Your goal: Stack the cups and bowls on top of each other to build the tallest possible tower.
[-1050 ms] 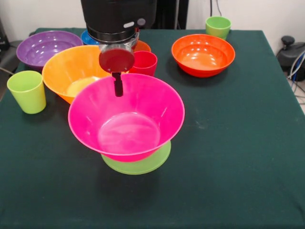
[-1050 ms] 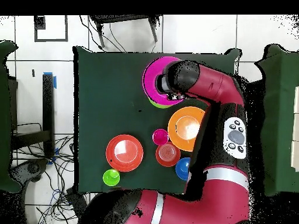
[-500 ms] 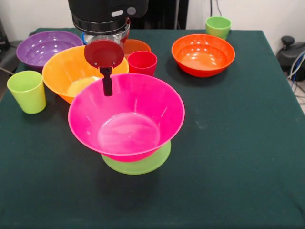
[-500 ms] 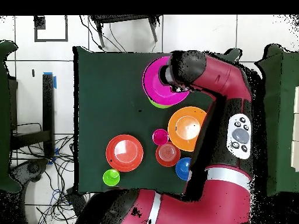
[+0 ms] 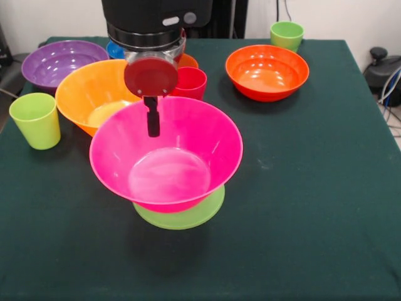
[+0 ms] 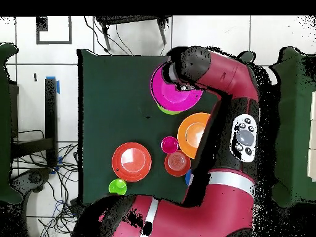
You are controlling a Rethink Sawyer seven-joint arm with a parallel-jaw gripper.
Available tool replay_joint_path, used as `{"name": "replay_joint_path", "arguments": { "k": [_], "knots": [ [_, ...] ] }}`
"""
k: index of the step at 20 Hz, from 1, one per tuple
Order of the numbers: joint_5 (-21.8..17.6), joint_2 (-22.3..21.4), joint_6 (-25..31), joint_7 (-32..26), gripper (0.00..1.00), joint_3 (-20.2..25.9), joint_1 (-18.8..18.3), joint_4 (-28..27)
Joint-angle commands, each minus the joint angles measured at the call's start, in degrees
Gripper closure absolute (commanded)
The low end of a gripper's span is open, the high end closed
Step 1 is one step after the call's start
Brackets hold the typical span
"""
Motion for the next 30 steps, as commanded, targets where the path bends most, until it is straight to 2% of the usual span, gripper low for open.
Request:
{"name": "replay_joint_path", "arguments": {
  "k": [1, 13, 22, 30],
  "knots": [
    [1.5, 5.7, -3.2, 9.1, 0.00, 2.5, 2.1, -0.1],
    [3.9, 7.9, -8.8, 9.6, 0.00, 0.6, 4.0, 1.7],
    [4.3, 7.1, -11.2, 6.1, 0.00, -0.1, 3.7, 4.3],
    [5.3, 6.7, -14.6, 7.3, 0.00, 0.3, 4.5, 8.5]
  ]
}}
